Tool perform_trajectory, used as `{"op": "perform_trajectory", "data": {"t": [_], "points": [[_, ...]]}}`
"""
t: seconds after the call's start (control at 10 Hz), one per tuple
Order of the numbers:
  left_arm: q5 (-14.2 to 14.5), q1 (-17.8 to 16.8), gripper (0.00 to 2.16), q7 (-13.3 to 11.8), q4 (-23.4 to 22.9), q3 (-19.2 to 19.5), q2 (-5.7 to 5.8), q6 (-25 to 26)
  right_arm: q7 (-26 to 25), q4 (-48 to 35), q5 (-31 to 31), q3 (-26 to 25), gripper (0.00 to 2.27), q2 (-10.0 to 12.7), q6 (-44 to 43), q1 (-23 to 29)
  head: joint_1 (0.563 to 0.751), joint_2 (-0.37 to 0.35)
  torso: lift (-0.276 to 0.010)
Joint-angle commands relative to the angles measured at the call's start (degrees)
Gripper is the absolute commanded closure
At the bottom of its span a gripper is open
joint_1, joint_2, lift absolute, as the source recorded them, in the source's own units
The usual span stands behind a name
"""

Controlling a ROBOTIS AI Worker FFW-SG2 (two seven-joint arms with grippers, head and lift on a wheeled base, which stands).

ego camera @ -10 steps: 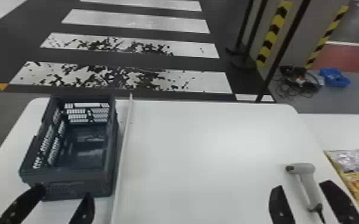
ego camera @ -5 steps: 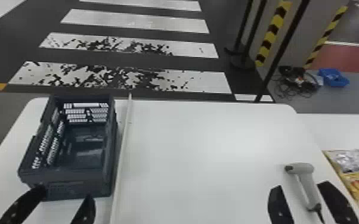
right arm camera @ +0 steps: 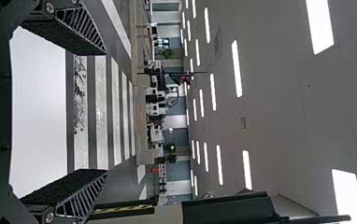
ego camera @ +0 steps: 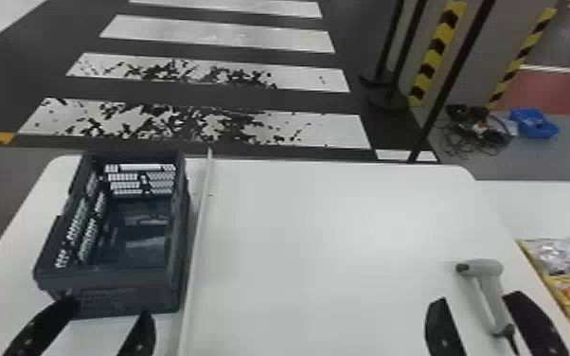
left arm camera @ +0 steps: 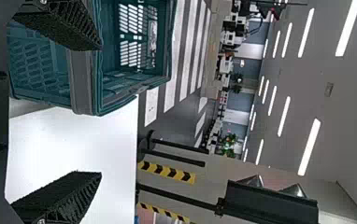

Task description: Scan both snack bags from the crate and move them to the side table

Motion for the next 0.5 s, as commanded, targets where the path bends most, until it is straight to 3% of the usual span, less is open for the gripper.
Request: {"op": "perform_trajectory", "data": {"t": [0.0,0.4], "points": [[0.00,-0.06,0.03,0.00,0.07,-0.09,0.00,0.10,-0.16,0.18,0.00,0.01,0.09,0.00,0.01,0.00,0.695,-0.118,-0.095],[0.00,-0.15,0.03,-0.09,0.07,-0.09,0.00,0.10,-0.34,0.26,0.35,0.10,0.10,-0.09,-0.17,0.00,0.695,-0.118,-0.095]]}}
